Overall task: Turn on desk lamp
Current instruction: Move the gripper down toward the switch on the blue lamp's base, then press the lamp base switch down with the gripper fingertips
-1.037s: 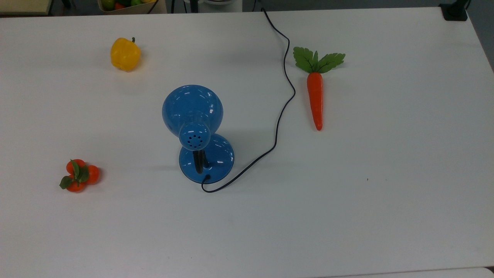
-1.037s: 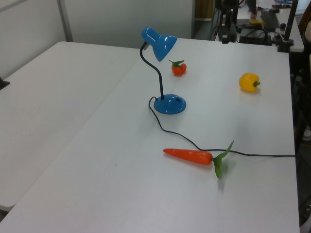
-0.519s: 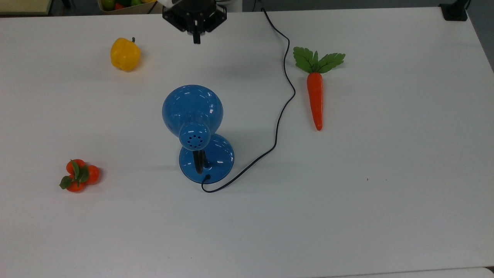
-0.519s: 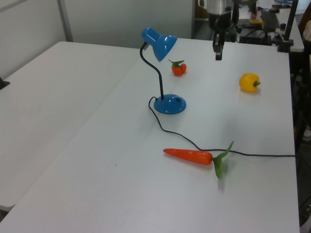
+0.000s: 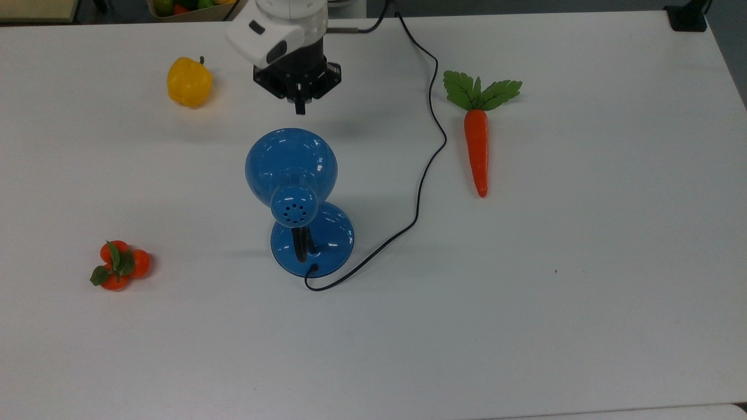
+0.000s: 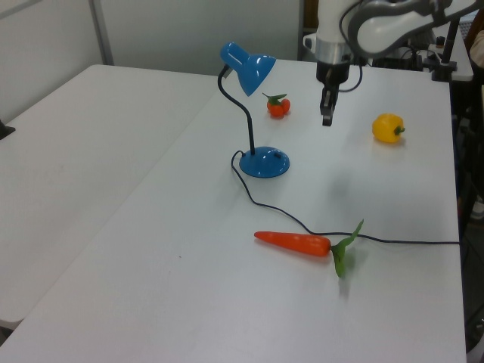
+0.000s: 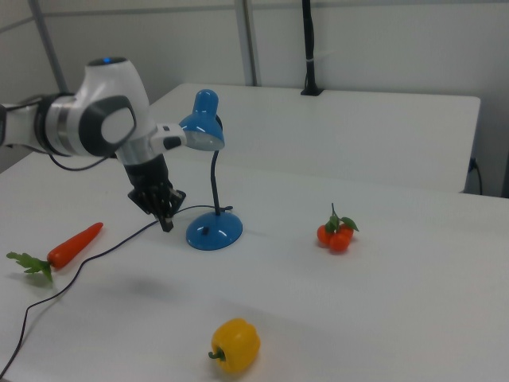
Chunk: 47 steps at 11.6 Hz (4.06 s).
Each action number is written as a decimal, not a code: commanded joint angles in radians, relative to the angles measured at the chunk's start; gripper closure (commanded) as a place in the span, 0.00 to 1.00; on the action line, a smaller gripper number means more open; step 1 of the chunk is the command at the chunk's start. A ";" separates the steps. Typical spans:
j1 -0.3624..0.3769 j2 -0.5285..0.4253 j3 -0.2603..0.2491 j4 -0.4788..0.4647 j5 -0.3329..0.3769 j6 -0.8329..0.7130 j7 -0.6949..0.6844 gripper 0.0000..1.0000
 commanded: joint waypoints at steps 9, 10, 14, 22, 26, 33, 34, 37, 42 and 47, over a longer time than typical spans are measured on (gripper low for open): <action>0.000 0.193 -0.004 -0.004 0.001 0.400 0.004 1.00; 0.000 0.199 -0.004 -0.004 0.001 0.430 0.004 1.00; -0.001 0.207 -0.004 0.007 0.001 0.457 0.017 1.00; -0.001 0.250 -0.004 0.028 -0.001 0.535 0.025 1.00; -0.001 0.273 -0.004 0.028 -0.001 0.583 0.025 1.00; 0.000 0.313 -0.004 0.054 -0.001 0.625 0.025 1.00; 0.000 0.313 -0.004 0.054 -0.001 0.625 0.025 1.00; 0.000 0.318 -0.004 0.054 -0.002 0.626 0.025 1.00; 0.000 0.331 -0.004 0.068 -0.007 0.628 0.024 1.00; 0.000 0.339 -0.004 0.073 -0.008 0.629 0.024 1.00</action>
